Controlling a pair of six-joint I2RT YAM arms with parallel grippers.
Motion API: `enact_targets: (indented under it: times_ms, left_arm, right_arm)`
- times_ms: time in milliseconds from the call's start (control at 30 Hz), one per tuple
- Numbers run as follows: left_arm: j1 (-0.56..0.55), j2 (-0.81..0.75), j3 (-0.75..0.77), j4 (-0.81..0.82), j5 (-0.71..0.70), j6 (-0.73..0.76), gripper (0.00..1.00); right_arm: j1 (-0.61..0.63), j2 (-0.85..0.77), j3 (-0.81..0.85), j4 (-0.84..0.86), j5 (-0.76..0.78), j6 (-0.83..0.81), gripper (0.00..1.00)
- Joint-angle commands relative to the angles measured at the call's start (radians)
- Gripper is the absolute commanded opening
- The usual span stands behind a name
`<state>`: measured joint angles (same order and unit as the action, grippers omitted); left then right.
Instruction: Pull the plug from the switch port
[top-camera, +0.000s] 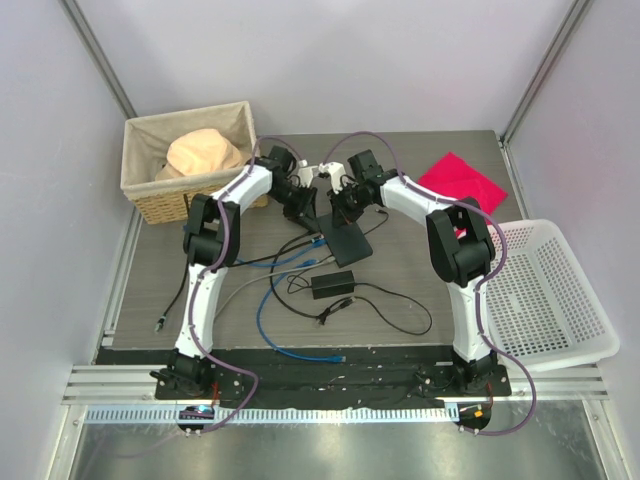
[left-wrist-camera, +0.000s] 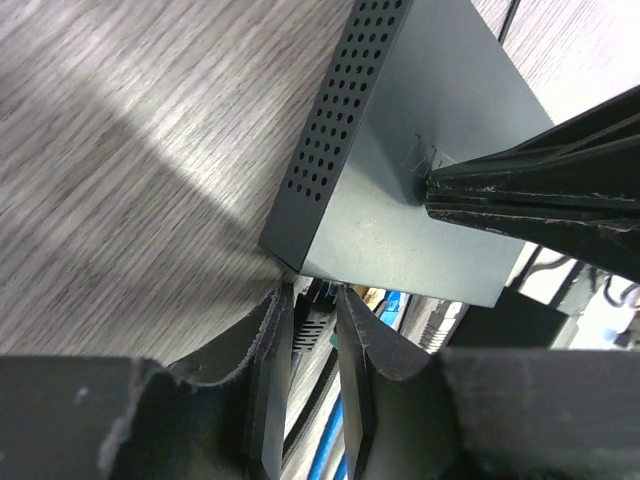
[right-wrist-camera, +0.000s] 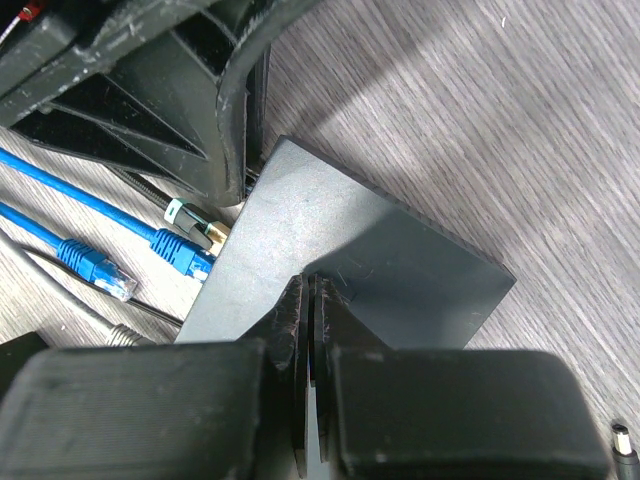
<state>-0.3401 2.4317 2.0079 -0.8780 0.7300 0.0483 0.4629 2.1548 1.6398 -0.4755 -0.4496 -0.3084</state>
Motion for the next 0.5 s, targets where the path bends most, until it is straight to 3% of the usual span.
enact_targets:
  times_ms: [0,233,367,400,467]
  left_arm:
    - [0.003,0.006,-0.064,0.013,-0.076,-0.079,0.29]
    - [0.018,0.016,-0.089,0.030,-0.060,-0.099,0.29]
    - [0.023,0.046,-0.067,0.028,-0.017,-0.087,0.13]
    - [0.021,0.050,-0.061,0.025,-0.001,-0.082,0.00]
    - [0.021,0.066,-0.057,0.019,0.015,-0.076,0.00]
  right_arm:
    - [0.006,0.060,-0.054,-0.057,0.107,-0.023,0.01]
    - [0.008,0.057,-0.060,-0.058,0.112,-0.026,0.01]
    - [0.010,0.059,-0.060,-0.057,0.112,-0.029,0.01]
    - [0.010,0.057,-0.061,-0.058,0.114,-0.028,0.01]
    - [0.010,0.057,-0.063,-0.057,0.115,-0.031,0.01]
